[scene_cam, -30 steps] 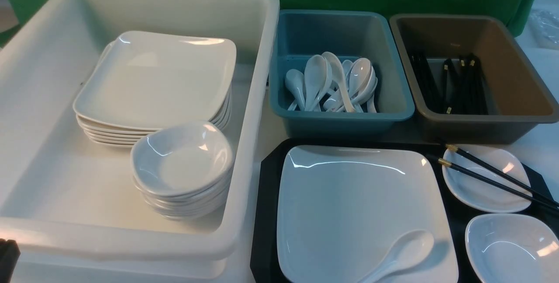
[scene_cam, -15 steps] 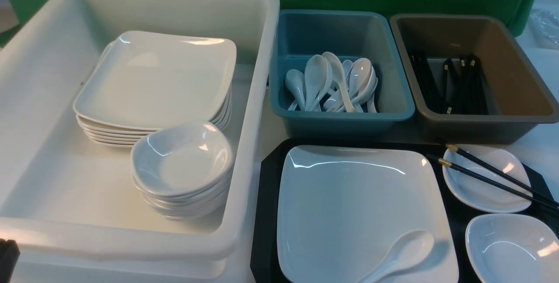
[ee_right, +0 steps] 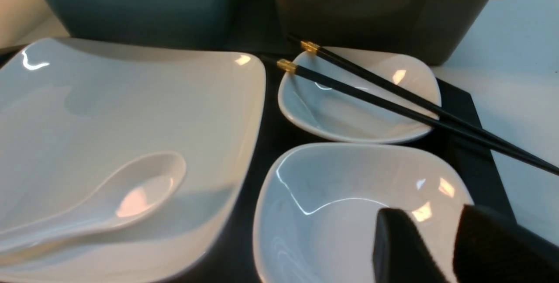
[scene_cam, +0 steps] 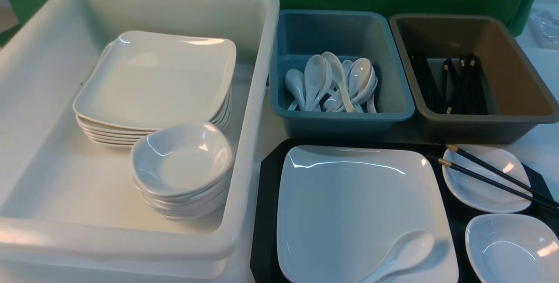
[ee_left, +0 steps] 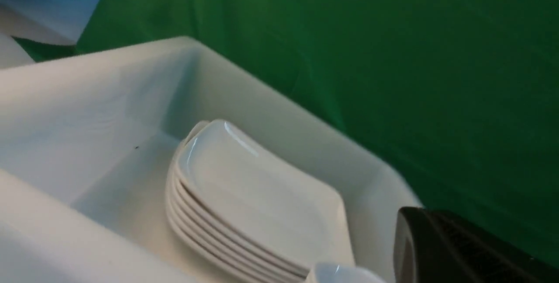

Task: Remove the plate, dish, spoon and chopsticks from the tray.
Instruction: Use the right arm to grab a pair of chopsticks from the plate

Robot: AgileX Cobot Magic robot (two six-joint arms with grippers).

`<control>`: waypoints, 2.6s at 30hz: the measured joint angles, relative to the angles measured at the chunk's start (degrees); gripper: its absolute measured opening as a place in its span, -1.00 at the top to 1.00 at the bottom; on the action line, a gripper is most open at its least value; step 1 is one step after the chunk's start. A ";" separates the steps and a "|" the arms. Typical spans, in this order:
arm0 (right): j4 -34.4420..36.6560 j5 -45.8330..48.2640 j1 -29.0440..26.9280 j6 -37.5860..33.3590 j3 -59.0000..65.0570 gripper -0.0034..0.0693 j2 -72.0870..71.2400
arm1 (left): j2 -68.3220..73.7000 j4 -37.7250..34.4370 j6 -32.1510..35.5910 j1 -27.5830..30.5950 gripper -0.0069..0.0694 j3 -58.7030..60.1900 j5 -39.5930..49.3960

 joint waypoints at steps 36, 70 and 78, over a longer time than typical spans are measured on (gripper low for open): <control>14.56 -10.72 1.46 21.04 -3.73 0.30 1.87 | 50.32 -6.95 34.76 -35.10 0.77 -36.67 29.27; -0.45 36.12 -0.71 -26.94 -72.81 -0.68 100.01 | 31.73 3.82 32.56 -35.10 0.77 -46.87 42.86; -1.54 32.47 -0.71 -28.30 -72.96 -0.69 103.71 | 31.73 3.97 31.52 -35.10 0.77 -46.87 42.88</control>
